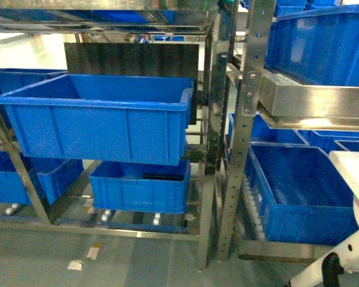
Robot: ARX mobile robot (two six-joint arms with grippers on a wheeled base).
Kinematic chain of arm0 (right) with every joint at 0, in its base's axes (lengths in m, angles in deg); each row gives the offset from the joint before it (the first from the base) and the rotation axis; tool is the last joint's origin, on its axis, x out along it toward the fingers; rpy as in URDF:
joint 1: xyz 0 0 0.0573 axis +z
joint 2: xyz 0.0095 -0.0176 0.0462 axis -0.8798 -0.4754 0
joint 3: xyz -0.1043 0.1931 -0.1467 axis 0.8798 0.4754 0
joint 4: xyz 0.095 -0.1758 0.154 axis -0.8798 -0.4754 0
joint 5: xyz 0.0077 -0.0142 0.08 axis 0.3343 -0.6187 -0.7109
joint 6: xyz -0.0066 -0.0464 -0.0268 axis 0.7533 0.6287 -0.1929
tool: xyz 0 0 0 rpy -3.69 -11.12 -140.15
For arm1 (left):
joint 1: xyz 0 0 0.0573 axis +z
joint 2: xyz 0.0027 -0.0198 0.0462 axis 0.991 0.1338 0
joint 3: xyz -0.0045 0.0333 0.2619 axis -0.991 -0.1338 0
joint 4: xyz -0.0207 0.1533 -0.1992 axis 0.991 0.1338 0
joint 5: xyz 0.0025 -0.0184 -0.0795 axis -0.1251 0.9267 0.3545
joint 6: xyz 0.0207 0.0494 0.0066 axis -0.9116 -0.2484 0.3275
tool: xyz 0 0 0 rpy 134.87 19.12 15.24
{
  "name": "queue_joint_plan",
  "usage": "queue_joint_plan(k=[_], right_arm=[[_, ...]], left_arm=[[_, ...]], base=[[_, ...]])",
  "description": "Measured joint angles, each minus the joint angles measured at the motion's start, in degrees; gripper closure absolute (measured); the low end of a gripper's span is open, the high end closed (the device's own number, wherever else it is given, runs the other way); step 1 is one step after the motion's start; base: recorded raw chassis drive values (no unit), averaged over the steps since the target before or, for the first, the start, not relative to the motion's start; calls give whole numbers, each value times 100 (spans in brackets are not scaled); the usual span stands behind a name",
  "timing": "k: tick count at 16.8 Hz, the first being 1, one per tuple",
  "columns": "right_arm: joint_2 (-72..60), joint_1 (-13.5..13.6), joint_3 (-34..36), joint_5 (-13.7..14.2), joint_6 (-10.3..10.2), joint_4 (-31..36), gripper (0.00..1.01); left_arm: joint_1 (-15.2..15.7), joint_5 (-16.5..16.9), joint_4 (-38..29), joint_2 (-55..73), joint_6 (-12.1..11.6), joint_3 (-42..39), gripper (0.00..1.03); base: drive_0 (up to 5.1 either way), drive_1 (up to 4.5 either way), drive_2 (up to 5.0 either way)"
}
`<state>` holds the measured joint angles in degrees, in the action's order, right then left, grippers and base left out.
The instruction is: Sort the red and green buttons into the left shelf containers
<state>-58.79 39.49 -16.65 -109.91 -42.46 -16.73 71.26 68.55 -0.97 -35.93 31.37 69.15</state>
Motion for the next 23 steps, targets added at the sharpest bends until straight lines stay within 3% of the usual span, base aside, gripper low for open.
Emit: queue_joint_plan(k=[16,23], right_arm=[[7,0,0,-2,0,20,72],[0,0,2,-17,0,0,72]], left_arm=[[0,2,-33,-13,-2,0,79],[11,-11,-4,0,-2,0,79]], base=[[-493,247,247],[-15,409,-440]])
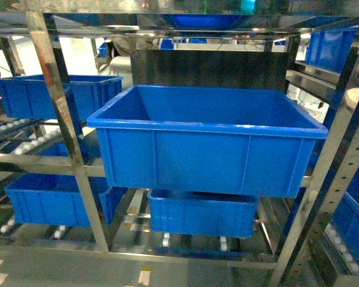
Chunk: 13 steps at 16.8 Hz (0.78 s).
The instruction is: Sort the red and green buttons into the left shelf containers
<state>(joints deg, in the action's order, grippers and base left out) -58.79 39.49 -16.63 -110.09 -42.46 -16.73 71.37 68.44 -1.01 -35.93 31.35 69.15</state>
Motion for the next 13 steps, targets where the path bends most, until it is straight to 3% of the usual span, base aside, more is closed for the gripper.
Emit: queue_joint_plan(k=[11,13], right_arm=[[-2,0,0,11,0,7,72],[-9,0,0,0,2,7,72]], left_arm=[[-7,13,2,2,0,2,79],[-4,4,2,15,0,11,79]], base=[[-22,427,-387],[0,0,0]])
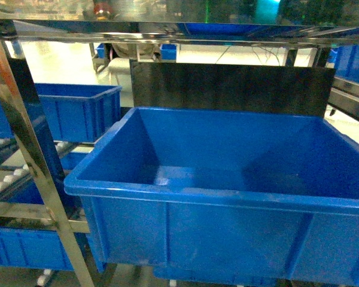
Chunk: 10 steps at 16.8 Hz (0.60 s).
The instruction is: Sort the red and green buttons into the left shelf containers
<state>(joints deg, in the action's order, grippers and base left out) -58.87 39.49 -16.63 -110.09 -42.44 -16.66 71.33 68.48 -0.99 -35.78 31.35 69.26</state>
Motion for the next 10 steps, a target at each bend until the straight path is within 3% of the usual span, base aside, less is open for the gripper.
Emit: queue_joint_plan(k=[2,10], right_arm=[[4,0,0,0,0,-2,72],[11,0,0,0,0,7,72]], left_arm=[[9,-9,-37,-11,0,0,79],[-2,-4,-2,-20,0,0,79]], base=[[0,0,0],[1,404,-402]])
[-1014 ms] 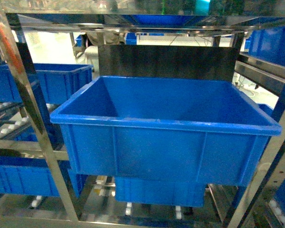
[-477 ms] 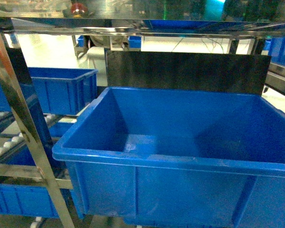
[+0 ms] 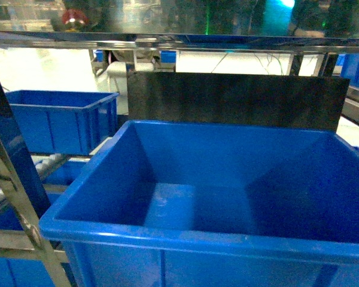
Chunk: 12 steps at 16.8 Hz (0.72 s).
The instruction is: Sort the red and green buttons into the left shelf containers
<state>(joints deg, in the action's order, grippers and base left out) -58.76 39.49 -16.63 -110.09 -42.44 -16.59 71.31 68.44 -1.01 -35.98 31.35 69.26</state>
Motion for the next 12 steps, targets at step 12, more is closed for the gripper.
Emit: queue_joint_plan(k=[12], right_arm=[[-52,0,4,-83,-4,70,72]], left_arm=[[2,4,0,13,0,0,79]], base=[[3,138,-132]])
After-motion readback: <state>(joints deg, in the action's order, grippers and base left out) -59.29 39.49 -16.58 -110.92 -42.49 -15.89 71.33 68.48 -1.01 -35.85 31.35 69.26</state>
